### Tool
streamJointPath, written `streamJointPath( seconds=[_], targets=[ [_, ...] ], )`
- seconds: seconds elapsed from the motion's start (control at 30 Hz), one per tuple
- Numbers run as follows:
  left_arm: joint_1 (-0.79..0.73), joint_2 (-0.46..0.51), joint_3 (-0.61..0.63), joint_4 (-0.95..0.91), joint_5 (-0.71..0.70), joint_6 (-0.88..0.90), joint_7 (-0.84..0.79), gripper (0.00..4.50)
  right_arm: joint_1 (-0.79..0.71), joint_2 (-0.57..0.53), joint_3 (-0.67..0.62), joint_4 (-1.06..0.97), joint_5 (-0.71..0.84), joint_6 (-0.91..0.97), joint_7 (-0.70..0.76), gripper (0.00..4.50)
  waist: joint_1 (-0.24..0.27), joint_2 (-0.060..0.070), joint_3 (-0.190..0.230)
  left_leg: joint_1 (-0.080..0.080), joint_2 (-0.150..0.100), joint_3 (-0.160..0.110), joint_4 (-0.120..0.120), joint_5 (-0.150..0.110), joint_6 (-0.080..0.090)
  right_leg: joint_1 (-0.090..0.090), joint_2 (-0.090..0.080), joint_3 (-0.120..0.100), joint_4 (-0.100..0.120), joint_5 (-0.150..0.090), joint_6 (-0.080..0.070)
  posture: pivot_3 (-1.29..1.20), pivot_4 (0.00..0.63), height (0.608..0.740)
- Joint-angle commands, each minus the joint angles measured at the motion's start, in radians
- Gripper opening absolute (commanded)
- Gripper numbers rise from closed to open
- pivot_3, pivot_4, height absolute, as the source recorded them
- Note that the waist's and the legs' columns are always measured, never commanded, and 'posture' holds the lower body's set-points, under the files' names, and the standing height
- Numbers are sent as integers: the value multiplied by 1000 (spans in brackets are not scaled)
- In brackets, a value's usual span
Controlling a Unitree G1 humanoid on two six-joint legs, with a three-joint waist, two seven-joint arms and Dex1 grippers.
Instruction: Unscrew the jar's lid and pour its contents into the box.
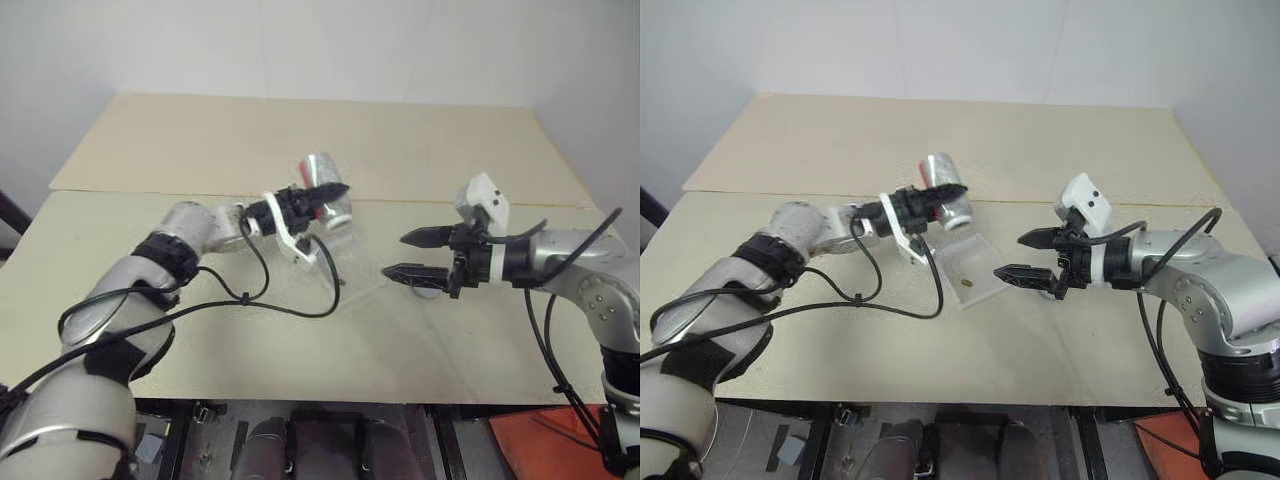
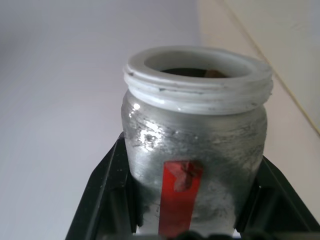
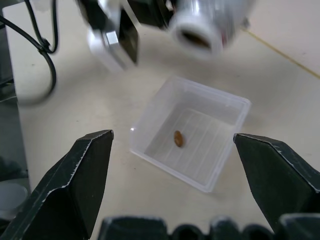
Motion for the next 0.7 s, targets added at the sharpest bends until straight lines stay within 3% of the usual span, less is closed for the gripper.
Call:
streamJointPath(
  seconds=[0.03,0.13,0.27,0.37,0.47,0.7],
  targets=[
    [122,-31,199,-111,-475,90,-360,1925,6,0,-49,-23,-20,-88,5,4461,-3,0,0,1,0,0,1,0,0,0,-1,0,1,0,0,0,150,740],
    [282,-76,357,-325,-903,379,-681,1925,9,4,-50,-16,-27,-122,4,4461,-6,0,0,2,0,0,2,0,0,0,-1,0,4,0,0,0,150,740],
    [415,-100,501,-581,-1198,790,-827,1925,13,11,-46,-11,-41,-147,-3,4461,-11,0,0,3,0,-1,4,0,0,2,0,0,6,0,0,0,150,740],
    [490,-115,573,-698,-1303,984,-836,1925,15,14,-47,-13,-40,-146,-9,4461,-11,0,0,6,0,-1,3,0,0,4,0,0,6,0,0,0,150,740],
    [565,-133,604,-755,-1311,1031,-846,1925,16,21,-48,-17,-37,-142,-18,4461,-12,0,0,15,0,-1,2,-2,4,13,0,1,4,0,0,0,150,740],
    [630,-231,664,-698,-1265,947,-831,1925,21,33,-44,-27,-35,-136,-32,4461,-2,0,0,20,0,-2,2,-4,8,17,0,1,3,0,0,0,150,740]
  ],
)
